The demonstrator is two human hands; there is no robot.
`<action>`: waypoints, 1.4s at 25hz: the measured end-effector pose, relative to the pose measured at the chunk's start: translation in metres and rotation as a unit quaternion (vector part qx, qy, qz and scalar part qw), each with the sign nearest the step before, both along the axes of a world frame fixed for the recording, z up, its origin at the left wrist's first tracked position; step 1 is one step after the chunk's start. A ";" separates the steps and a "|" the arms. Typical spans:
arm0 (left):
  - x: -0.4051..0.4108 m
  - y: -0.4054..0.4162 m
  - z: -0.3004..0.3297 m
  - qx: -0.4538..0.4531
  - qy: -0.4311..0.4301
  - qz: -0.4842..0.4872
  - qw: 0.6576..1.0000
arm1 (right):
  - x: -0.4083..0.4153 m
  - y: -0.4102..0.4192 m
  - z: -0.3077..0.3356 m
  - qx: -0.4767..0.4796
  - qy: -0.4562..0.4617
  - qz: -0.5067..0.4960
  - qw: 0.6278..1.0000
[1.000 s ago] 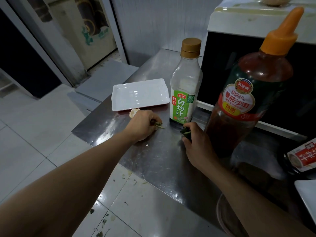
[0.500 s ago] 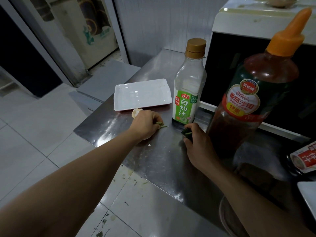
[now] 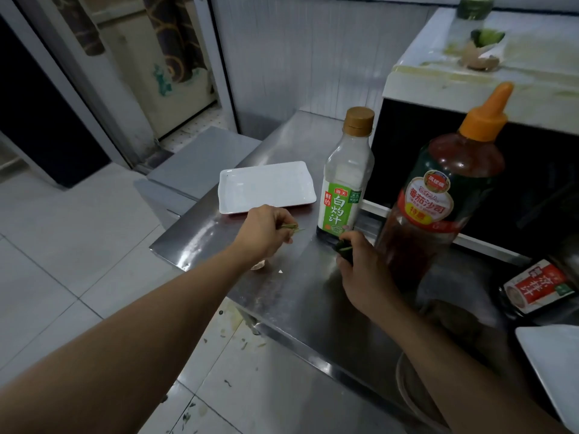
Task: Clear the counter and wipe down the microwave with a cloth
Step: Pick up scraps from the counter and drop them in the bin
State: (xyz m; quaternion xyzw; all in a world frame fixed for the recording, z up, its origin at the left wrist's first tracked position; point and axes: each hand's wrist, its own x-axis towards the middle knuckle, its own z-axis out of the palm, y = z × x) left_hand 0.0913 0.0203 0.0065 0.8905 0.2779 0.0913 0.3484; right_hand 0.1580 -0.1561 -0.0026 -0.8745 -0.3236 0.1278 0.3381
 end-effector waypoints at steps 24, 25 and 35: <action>-0.058 -0.069 0.206 -0.284 -0.144 -0.092 0.944 | -0.084 -0.076 0.207 0.074 -0.100 -0.176 0.976; -0.056 -0.072 0.214 -0.296 -0.146 -0.094 0.939 | -0.083 -0.081 0.213 0.072 -0.105 -0.185 0.974; 0.000 -0.117 0.258 -0.388 -0.121 -0.111 0.907 | -0.033 -0.139 0.241 0.064 -0.120 -0.254 0.957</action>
